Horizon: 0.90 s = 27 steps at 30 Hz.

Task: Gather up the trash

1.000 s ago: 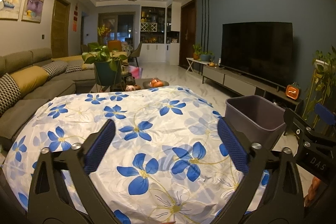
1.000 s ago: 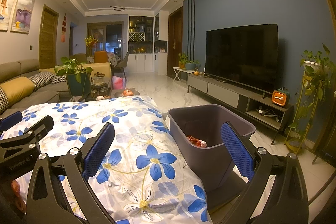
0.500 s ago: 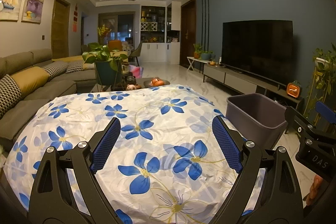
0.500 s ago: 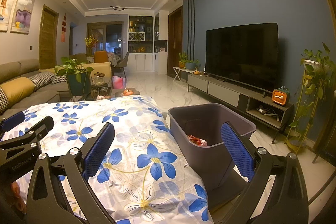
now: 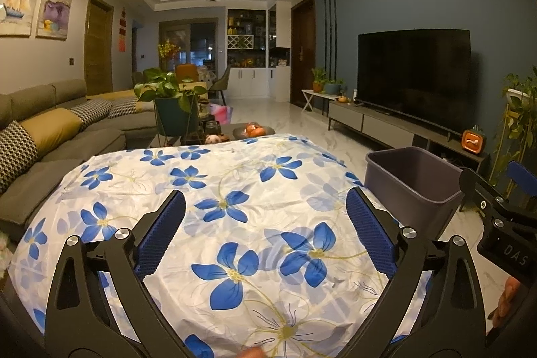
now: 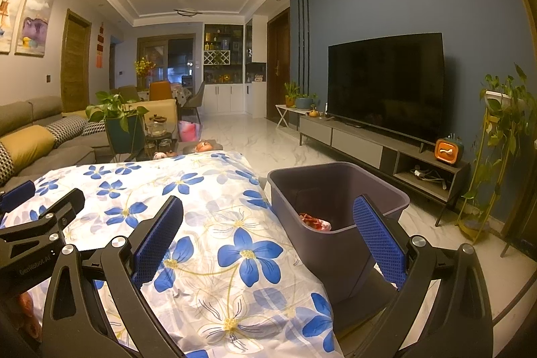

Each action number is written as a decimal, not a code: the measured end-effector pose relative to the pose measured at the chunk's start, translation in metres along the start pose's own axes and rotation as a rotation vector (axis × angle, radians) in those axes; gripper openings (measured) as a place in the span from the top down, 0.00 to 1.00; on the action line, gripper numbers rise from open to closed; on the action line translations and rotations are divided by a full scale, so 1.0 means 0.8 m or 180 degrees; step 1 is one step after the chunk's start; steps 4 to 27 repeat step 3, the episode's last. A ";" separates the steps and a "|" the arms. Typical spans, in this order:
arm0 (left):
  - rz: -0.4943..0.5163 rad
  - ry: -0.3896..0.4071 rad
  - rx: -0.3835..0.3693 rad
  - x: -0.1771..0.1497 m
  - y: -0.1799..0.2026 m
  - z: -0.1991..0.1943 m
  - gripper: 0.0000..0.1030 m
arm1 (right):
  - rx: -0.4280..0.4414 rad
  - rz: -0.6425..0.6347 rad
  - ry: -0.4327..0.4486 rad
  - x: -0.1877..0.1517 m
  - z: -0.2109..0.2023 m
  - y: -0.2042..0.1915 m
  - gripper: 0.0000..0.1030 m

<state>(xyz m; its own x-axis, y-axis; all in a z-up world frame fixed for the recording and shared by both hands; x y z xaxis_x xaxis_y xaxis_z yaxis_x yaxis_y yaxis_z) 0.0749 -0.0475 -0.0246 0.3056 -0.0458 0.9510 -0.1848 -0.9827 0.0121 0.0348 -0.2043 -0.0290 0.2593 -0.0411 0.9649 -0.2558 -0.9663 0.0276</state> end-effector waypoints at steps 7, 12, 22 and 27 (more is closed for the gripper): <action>-0.0005 -0.0012 -0.0027 -0.001 0.000 0.001 0.08 | -0.0002 0.0001 0.0000 0.000 0.000 0.000 0.05; -0.0005 -0.0012 -0.0027 -0.001 0.000 0.001 0.08 | -0.0002 0.0001 0.0000 0.000 0.000 0.000 0.05; -0.0005 -0.0012 -0.0027 -0.001 0.000 0.001 0.08 | -0.0002 0.0001 0.0000 0.000 0.000 0.000 0.05; -0.0005 -0.0012 -0.0027 -0.001 0.000 0.001 0.08 | -0.0002 0.0001 0.0000 0.000 0.000 0.000 0.05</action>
Point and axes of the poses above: each gripper's, at about its wrist camera, not at the fingertips, and z roughly the way its jaws point, y to its right, x to its top, the point moved 6 cm from there along z, roughly the way its jaws point, and after that the axes turned 1 degree about -x, right-handed, at the moved point
